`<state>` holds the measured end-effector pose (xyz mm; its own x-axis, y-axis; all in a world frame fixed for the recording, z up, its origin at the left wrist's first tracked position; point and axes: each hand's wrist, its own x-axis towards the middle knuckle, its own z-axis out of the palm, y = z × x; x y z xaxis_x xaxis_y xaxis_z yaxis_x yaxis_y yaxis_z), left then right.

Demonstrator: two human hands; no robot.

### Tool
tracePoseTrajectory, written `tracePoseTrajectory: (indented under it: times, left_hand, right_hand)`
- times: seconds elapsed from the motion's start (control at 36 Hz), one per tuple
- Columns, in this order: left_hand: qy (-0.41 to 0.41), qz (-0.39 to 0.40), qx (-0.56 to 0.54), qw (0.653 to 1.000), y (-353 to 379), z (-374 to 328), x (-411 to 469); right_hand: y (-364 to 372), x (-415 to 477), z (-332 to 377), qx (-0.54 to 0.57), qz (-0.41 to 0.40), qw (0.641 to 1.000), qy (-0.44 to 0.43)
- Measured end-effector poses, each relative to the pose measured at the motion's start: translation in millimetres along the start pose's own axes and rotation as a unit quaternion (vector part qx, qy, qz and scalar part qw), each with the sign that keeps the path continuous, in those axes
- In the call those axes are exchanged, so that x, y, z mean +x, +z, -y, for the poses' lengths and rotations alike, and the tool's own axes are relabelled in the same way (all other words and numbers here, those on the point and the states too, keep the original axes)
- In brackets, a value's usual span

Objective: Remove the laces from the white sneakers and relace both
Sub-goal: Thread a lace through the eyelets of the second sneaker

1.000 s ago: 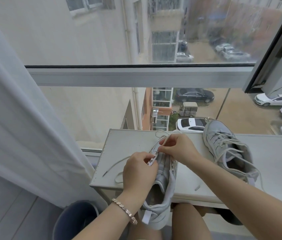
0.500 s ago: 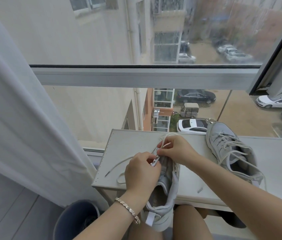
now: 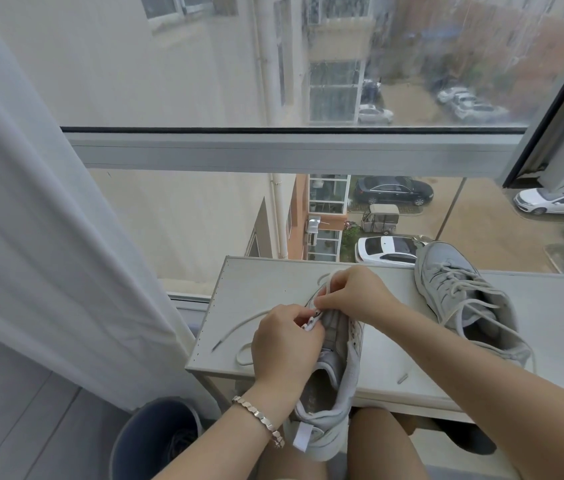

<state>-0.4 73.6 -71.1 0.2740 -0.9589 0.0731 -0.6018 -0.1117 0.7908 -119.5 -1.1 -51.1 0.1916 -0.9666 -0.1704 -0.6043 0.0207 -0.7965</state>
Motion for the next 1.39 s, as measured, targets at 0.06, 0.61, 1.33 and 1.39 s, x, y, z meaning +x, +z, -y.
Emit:
tracePoseTrajectory:
  times: [0.06,0.61,1.33,1.39]
  left_hand:
    - [-0.006,-0.001,-0.002,1.000,0,0,1]
    - [-0.004,-0.010,-0.002,1.000,0,-1,-1]
    - [-0.021,-0.006,-0.017,1.000,-1,-4,-2]
    - [-0.019,-0.007,-0.013,1.000,-2,-4,-2]
  right_hand:
    - [-2,-1,-2,-0.012,0.000,1.000,-0.006]
    - [10,-2,10,-0.291,0.015,0.956,-0.046]
    - [-5,-10,-11,-0.283,0.042,0.928,-0.240]
    - [-7,-8,-10,-0.298,0.049,0.918,-0.259]
